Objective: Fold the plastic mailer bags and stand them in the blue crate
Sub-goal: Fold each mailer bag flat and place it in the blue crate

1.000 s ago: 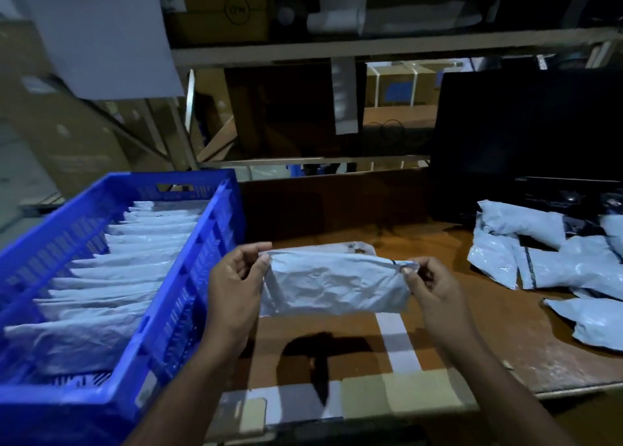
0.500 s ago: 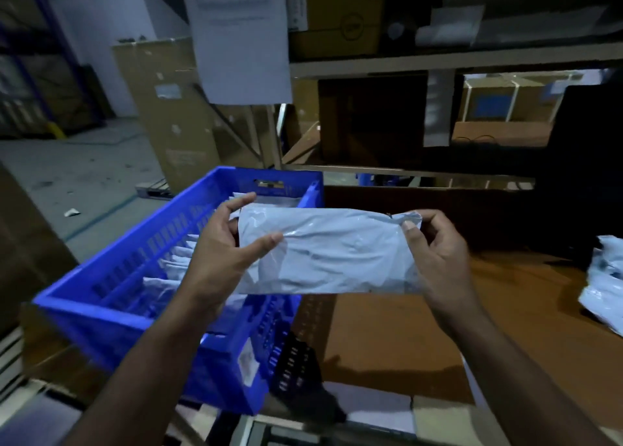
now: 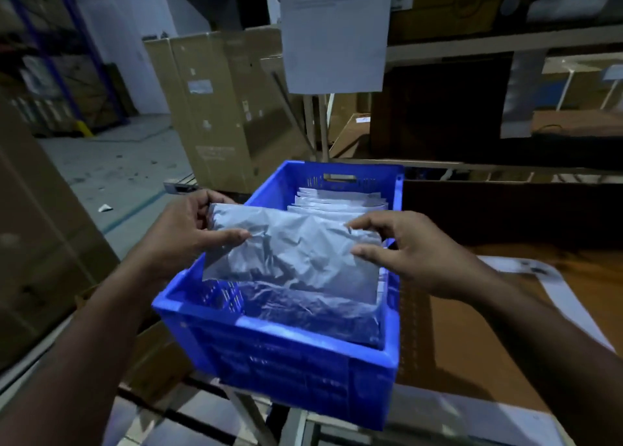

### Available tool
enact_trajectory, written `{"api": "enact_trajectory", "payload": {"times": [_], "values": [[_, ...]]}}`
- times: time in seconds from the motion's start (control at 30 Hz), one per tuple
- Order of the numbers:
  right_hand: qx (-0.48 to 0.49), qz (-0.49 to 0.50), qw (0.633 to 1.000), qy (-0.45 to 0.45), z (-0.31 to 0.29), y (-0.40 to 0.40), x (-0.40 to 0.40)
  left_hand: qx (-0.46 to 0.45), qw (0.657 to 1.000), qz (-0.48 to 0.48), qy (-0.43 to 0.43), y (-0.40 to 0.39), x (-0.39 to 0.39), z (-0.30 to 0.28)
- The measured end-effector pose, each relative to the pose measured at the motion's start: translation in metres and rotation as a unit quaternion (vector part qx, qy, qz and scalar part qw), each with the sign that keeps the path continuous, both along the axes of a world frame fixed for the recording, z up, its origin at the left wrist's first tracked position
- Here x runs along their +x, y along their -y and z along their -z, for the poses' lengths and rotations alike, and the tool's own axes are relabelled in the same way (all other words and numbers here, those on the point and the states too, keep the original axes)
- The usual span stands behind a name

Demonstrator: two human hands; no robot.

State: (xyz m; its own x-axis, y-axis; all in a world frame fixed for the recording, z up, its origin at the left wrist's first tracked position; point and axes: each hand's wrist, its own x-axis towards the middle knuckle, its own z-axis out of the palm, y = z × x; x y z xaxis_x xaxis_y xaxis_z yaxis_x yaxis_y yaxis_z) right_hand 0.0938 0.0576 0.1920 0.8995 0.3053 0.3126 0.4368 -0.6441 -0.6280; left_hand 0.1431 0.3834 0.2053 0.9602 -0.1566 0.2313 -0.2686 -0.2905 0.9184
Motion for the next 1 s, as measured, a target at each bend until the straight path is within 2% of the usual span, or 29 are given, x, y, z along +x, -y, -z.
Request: {"api": "enact_trajectory", "payload": {"times": [0.13, 0.2, 0.33, 0.47, 0.53, 0.63, 0.77, 0.87, 0.93, 1.0], "values": [[-0.132, -0.007, 0.991, -0.022, 0.004, -0.018, 0.005, 0.157, 0.985, 0.071, 0.007, -0.019, 0.027, 0.015], [-0.229, 0.005, 0.973, -0.018, 0.005, -0.025, 0.006, 0.272, 0.956, 0.107, 0.032, -0.018, 0.040, 0.024], [-0.386, 0.011, 0.922, -0.024, 0.011, -0.036, 0.003, 0.492, 0.845, 0.199, 0.069, 0.002, 0.051, 0.040], [-0.479, 0.032, 0.877, -0.029, 0.021, -0.054, 0.007, 0.620, 0.741, 0.228, 0.121, 0.022, 0.053, 0.054], [-0.512, 0.038, 0.857, -0.049, 0.024, -0.062, 0.013, 0.653, 0.706, 0.223, 0.159, 0.028, 0.053, 0.060], [-0.541, 0.044, 0.837, -0.075, 0.033, -0.071, 0.021, 0.659, 0.694, 0.220, 0.186, 0.036, 0.054, 0.071], [-0.568, 0.051, 0.819, -0.061, 0.044, -0.077, 0.029, 0.675, 0.676, 0.221, 0.197, 0.040, 0.061, 0.081], [-0.566, 0.061, 0.820, -0.060, 0.046, -0.081, 0.033, 0.682, 0.666, 0.227, 0.199, 0.036, 0.069, 0.080], [-0.559, 0.072, 0.824, -0.057, 0.048, -0.081, 0.031, 0.681, 0.667, 0.224, 0.201, 0.034, 0.072, 0.080], [-0.581, 0.072, 0.809, -0.047, 0.052, -0.082, 0.029, 0.675, 0.674, 0.229, 0.194, 0.034, 0.071, 0.082]]}}
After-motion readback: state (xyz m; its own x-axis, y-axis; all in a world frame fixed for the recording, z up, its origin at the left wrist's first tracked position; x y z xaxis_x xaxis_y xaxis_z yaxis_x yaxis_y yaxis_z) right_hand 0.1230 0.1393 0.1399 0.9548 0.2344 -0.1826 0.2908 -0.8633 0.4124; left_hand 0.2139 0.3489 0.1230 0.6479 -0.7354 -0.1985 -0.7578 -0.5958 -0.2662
